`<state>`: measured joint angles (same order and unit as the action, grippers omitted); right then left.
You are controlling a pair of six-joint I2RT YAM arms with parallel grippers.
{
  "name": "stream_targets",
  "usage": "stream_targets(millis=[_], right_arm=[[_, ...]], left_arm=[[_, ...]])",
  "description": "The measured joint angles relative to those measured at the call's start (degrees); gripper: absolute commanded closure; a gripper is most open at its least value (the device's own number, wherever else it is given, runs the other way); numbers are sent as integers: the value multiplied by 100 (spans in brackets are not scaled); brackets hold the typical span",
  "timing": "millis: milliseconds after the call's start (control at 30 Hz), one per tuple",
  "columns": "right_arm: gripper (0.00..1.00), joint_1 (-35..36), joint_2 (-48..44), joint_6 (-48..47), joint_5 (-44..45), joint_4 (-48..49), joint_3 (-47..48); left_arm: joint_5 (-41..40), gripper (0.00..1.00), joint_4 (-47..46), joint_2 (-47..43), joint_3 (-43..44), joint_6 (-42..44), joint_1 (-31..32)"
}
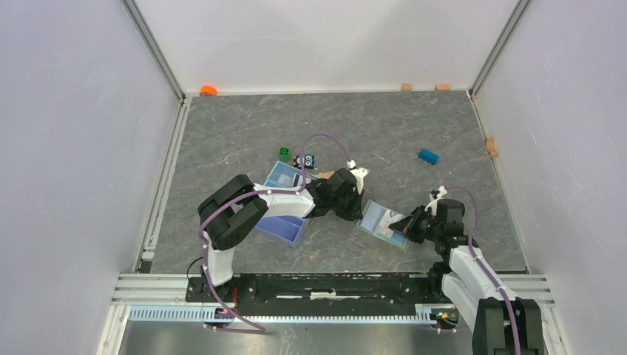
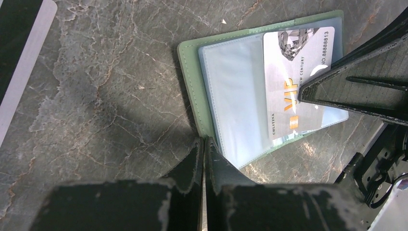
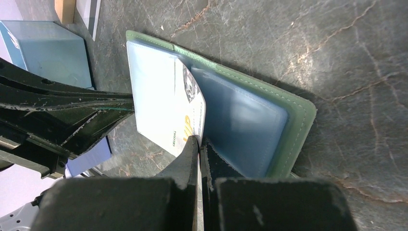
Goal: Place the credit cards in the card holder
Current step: Insert the credit card into the card holder.
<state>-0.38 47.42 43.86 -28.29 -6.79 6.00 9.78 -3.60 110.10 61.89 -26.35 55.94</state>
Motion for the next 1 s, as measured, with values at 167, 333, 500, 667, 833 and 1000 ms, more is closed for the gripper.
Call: stream_targets(millis=[167, 333, 500, 667, 833, 1000], right_arm=[[100, -4, 260, -24, -66, 111, 61], [100, -7, 485, -90, -144, 203, 118], [100, -7, 555, -190, -177, 201, 151], [100, -11, 553, -205, -188, 197, 151], [100, -11, 479, -214, -122, 2, 205], [100, -11, 463, -284, -79, -284, 319]], left_arm=[[33, 98, -4, 0, 0, 94, -2], [44, 98, -4, 0, 0, 162, -2], [46, 98, -4, 0, 0, 219, -2], [52, 98, -4, 0, 2, 251, -2], [42, 98, 2, 0, 2, 267, -2], [37, 98, 4, -2, 2, 267, -7]])
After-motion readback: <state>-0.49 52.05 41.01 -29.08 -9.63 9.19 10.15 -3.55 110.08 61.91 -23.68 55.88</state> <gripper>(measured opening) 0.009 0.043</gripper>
